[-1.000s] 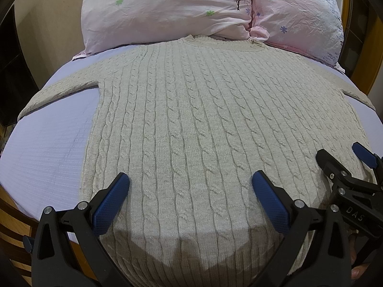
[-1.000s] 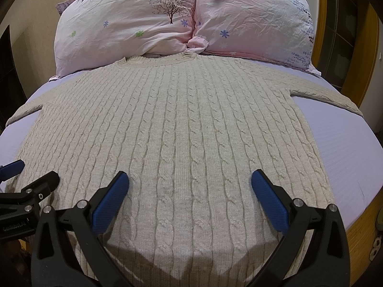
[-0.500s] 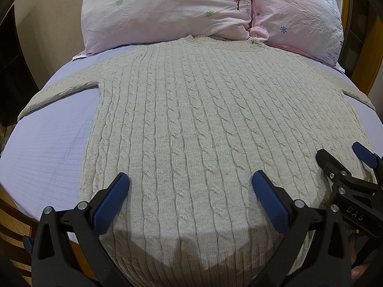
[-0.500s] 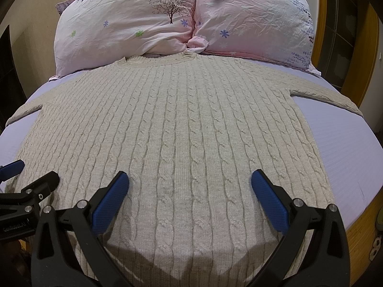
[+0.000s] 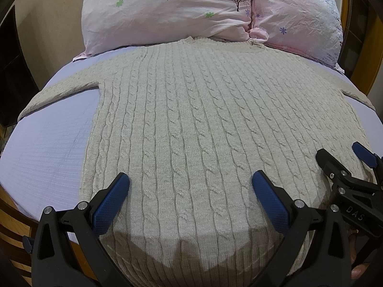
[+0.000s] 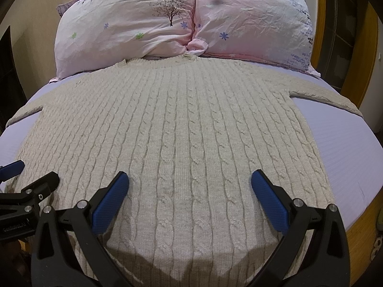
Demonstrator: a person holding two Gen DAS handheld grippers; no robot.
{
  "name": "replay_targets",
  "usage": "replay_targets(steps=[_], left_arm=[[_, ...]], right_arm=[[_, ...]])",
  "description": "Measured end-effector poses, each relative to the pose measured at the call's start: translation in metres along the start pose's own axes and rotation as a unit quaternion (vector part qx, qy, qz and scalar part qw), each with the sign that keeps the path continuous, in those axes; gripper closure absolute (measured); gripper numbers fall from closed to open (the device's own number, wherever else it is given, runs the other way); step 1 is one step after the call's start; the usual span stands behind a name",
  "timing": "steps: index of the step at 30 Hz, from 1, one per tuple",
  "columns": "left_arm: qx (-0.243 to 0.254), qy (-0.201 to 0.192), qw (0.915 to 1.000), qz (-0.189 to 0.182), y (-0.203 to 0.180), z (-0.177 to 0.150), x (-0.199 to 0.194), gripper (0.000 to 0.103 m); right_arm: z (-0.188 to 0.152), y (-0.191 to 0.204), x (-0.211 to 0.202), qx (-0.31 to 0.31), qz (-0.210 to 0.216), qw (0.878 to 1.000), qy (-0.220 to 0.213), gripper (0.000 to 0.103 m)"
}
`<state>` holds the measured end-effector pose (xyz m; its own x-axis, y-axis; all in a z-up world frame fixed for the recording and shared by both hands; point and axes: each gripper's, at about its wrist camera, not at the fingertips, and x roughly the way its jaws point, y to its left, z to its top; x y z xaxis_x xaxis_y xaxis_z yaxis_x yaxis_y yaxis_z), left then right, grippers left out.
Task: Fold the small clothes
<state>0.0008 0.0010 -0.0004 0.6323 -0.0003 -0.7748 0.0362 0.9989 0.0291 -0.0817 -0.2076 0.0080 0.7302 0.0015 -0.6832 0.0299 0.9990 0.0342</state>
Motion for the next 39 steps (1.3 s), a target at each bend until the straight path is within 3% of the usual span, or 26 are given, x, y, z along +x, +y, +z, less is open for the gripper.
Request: replay_targets(steps=[5, 9, 12, 15, 16, 17, 19, 23, 25, 27, 28, 31, 33, 34, 36, 37, 39], left_arm=[[0.006, -0.01, 0.9999, -0.002, 0.0, -0.004, -0.003, 0.001], [0.01, -0.004, 0.9998, -0.016, 0.003, 0.002, -0.005, 0.001], [-0.009, -0.028, 0.999, -0.033, 0.017, 0.014, -0.012, 0.001], [-0.02, -0.076, 0.9963, -0.035, 0.035, 0.033, -0.022, 0.001], [-0.022, -0.089, 0.995, -0.04, 0.041, 0.04, -0.023, 0.001], [-0.027, -0.105, 0.9927, -0.053, 0.05, 0.049, -0.023, 0.001], [-0.038, -0.117, 0.9894, -0.077, 0.064, 0.06, -0.02, 0.001], [-0.068, -0.118, 0.9843, -0.112, 0.09, 0.079, -0.01, 0.001], [-0.09, -0.118, 0.983, -0.108, 0.105, 0.088, -0.002, 0.001], [-0.108, -0.119, 0.9823, -0.096, 0.122, 0.094, 0.003, 0.001], [-0.119, -0.119, 0.9819, -0.088, 0.132, 0.097, 0.005, 0.001], [-0.15, -0.123, 0.9786, -0.068, 0.159, 0.092, 0.005, 0.001], [-0.178, -0.126, 0.9744, -0.055, 0.182, 0.093, 0.006, 0.001], [-0.196, -0.127, 0.9712, -0.049, 0.195, 0.093, 0.006, 0.001], [-0.229, -0.135, 0.9632, -0.042, 0.219, 0.086, 0.004, 0.001], [-0.249, -0.138, 0.9578, -0.036, 0.233, 0.083, 0.003, 0.001], [-0.277, -0.14, 0.9505, -0.021, 0.253, 0.08, 0.004, 0.001]], right_arm=[[-0.009, -0.009, -0.008, -0.023, 0.034, 0.999, -0.028, 0.002], [0.015, -0.043, -0.02, -0.009, 0.069, 0.997, -0.024, 0.002], [0.057, -0.112, -0.036, 0.066, 0.029, 0.995, -0.066, 0.002], [0.097, -0.201, -0.021, 0.169, -0.016, 0.983, -0.064, 0.002], [0.11, -0.239, -0.006, 0.213, -0.038, 0.975, -0.048, 0.006], [0.118, -0.27, 0.009, 0.251, -0.055, 0.966, -0.034, 0.018], [0.128, -0.321, 0.035, 0.319, -0.069, 0.945, -0.009, 0.031], [0.136, -0.4, 0.083, 0.43, -0.09, 0.898, 0.031, 0.041], [0.131, -0.421, 0.098, 0.469, -0.102, 0.876, 0.042, 0.044], [0.129, -0.434, 0.105, 0.493, -0.102, 0.864, 0.023, 0.047], [0.13, -0.44, 0.111, 0.502, -0.102, 0.859, 0.019, 0.054], [0.122, -0.45, 0.125, 0.523, -0.104, 0.846, 0.0, 0.093], [0.12, -0.456, 0.135, 0.527, -0.088, 0.845, -0.014, 0.094], [0.124, -0.452, 0.133, 0.517, -0.095, 0.851, -0.017, 0.095], [0.146, -0.428, 0.122, 0.464, -0.113, 0.877, -0.047, 0.095], [0.164, -0.405, 0.112, 0.416, -0.113, 0.9, -0.07, 0.096], [0.195, -0.36, 0.096, 0.34, -0.086, 0.931, -0.104, 0.096]])
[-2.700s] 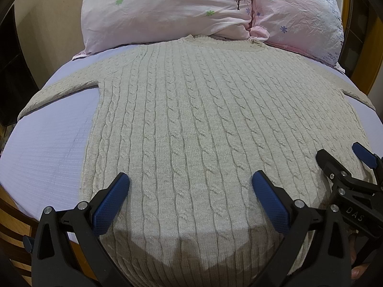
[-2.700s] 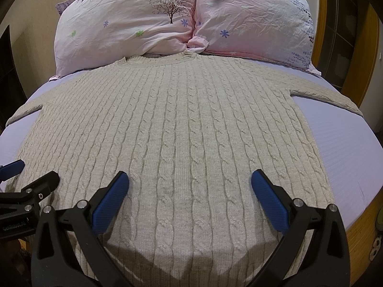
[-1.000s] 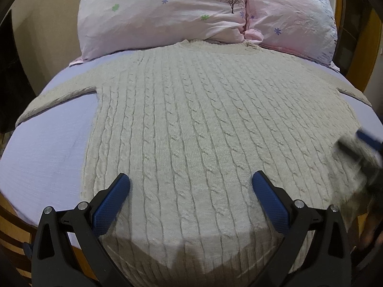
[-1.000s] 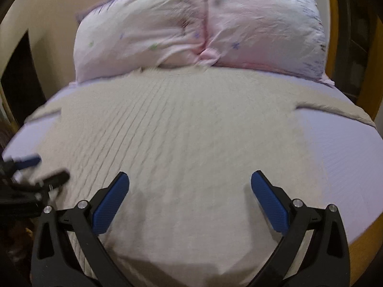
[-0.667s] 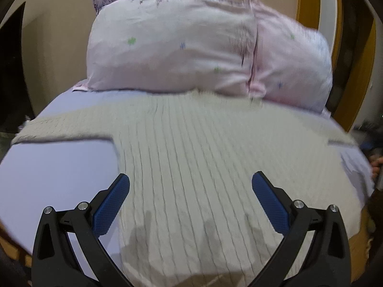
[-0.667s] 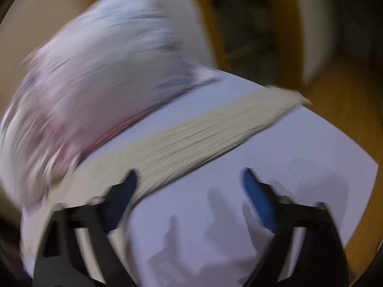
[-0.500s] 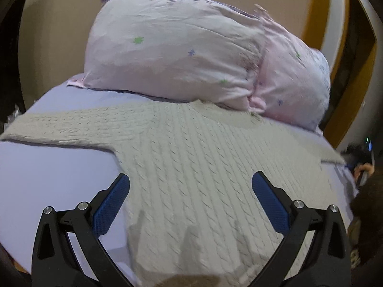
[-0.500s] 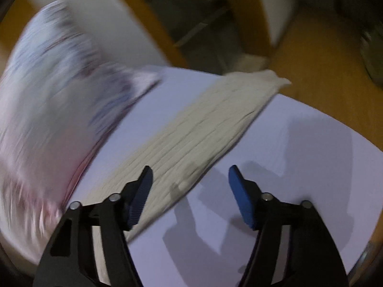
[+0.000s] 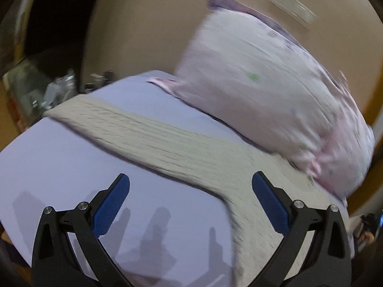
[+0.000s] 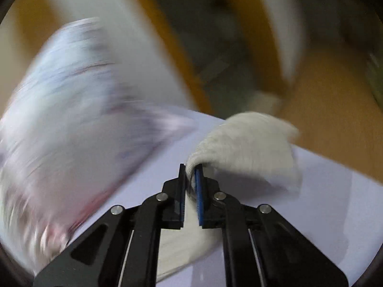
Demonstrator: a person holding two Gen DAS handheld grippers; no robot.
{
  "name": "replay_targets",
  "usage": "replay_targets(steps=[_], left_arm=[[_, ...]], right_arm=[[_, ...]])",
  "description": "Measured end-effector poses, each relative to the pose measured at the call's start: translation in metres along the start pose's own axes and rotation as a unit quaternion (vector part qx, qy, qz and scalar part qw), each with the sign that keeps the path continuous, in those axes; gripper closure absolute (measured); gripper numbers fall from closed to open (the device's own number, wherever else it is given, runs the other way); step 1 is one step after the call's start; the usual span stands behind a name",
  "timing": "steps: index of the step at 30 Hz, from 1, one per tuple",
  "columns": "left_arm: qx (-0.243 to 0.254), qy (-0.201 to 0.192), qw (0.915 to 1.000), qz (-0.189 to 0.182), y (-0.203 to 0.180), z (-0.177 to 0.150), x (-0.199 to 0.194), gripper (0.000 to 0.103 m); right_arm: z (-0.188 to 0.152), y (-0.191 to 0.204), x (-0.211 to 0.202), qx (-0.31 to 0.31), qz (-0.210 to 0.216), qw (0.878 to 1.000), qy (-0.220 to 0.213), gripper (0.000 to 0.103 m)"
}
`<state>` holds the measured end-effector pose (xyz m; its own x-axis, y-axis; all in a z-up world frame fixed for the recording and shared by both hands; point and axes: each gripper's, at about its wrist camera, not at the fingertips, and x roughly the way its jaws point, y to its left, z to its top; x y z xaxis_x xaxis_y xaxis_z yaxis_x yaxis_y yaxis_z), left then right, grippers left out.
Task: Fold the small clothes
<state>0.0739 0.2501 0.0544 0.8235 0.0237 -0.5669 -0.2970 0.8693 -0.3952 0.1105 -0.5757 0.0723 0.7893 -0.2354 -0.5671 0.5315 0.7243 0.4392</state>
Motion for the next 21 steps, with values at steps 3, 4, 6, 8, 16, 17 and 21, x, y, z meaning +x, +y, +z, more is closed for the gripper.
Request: replay_targets(steps=[3, 4, 6, 8, 16, 17, 21], left_arm=[[-0.036, -0.017, 0.9989, 0.023, 0.022, 0.009, 0.0, 0.001], [-0.046, -0.019, 0.9984, 0.027, 0.027, 0.012, 0.001, 0.001], [-0.073, -0.024, 0.9966, 0.031, 0.038, 0.018, 0.006, 0.001], [-0.094, -0.022, 0.9946, 0.04, 0.046, 0.023, 0.012, 0.001], [-0.201, 0.012, 0.9788, 0.036, 0.093, 0.036, 0.042, 0.017], [-0.219, 0.016, 0.975, 0.035, 0.1, 0.037, 0.046, 0.019], [-0.254, 0.007, 0.9663, 0.038, 0.117, 0.043, 0.052, 0.023]], right_arm=[[-0.026, 0.104, -0.028, -0.119, 0.1, 0.988, -0.01, 0.096], [-0.045, 0.149, -0.037, -0.168, 0.139, 0.976, -0.005, 0.096], [-0.082, 0.208, -0.047, -0.24, 0.193, 0.951, 0.013, 0.096], [-0.141, 0.269, -0.051, -0.324, 0.243, 0.912, 0.062, 0.091], [-0.25, 0.321, -0.049, -0.423, 0.311, 0.829, 0.192, 0.041], [-0.241, 0.314, -0.051, -0.409, 0.31, 0.838, 0.183, 0.037], [-0.208, 0.278, -0.05, -0.368, 0.288, 0.868, 0.169, 0.034]])
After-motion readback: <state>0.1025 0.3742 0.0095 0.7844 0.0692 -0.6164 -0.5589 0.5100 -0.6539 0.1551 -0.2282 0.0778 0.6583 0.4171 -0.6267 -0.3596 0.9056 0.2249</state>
